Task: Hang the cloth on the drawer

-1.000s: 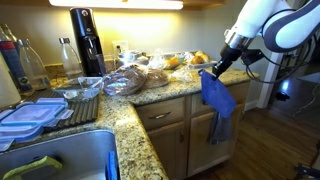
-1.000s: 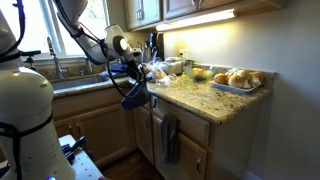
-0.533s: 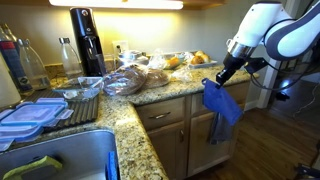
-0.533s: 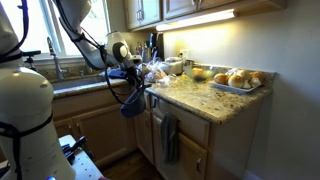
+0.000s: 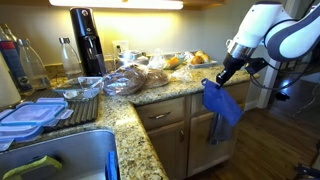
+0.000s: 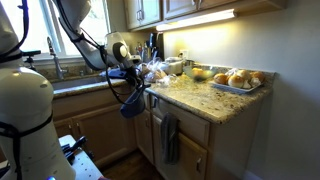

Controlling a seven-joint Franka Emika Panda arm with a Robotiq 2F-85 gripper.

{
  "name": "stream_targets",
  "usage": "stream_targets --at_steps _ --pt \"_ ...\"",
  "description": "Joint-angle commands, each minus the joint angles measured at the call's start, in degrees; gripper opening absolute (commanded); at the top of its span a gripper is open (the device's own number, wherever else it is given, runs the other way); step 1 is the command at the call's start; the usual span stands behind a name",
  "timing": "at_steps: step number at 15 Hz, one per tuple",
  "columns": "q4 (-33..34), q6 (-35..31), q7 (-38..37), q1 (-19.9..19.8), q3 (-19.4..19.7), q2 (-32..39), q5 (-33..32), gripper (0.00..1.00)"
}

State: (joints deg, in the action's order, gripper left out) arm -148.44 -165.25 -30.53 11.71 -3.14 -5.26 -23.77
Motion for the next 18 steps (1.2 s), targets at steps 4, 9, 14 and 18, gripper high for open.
stream_targets --at_steps 4,9,14,18 --pt "-4.2 -0.7 -5.1 -0.1 -1.9 -1.1 -6.8 0.06" --pt "-6.9 -4.7 -6.6 -1.8 -1.4 1.2 -8.8 0.06" --pt "-5.9 -10.3 -9.0 -5.1 1.0 5.6 -15.2 0.06" --pt "-3.9 -14.6 -10.5 -6.5 3.6 9.6 -18.8 0.06"
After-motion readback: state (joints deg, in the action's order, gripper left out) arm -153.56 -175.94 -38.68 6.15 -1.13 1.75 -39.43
